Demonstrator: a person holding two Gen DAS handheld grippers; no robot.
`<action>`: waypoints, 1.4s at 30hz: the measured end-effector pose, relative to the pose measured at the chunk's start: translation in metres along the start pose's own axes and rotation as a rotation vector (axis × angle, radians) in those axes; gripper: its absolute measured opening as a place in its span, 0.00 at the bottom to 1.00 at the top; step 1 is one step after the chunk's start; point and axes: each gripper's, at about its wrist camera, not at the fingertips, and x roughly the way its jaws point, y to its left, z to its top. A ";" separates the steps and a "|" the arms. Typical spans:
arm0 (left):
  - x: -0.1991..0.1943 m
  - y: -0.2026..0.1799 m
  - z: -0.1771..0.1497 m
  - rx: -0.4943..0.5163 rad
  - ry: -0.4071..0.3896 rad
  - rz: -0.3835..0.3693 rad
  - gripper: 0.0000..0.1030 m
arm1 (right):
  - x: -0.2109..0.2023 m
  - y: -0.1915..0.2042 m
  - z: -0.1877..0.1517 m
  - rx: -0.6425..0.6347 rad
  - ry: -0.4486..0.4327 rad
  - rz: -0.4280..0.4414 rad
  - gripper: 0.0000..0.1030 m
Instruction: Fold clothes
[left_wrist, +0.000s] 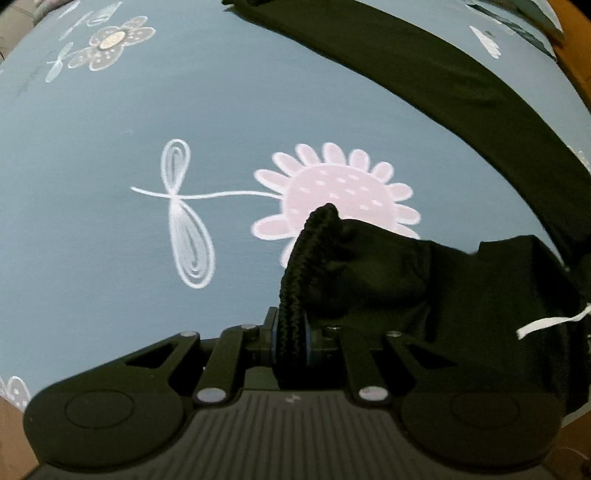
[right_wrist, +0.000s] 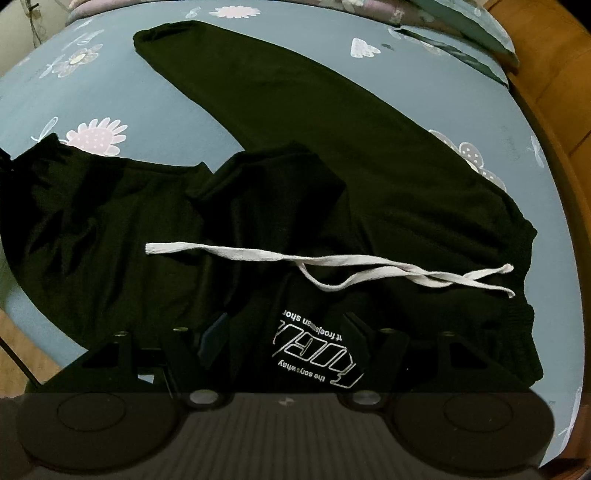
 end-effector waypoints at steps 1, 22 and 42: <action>0.000 0.001 -0.001 0.000 0.000 0.017 0.10 | 0.000 -0.001 0.000 0.003 0.001 -0.001 0.69; 0.002 0.051 -0.003 -0.025 0.077 0.257 0.12 | 0.003 -0.020 -0.001 0.048 0.014 -0.031 0.71; 0.006 0.113 -0.017 -0.082 0.133 0.379 0.17 | 0.013 -0.019 0.008 0.040 0.043 -0.027 0.71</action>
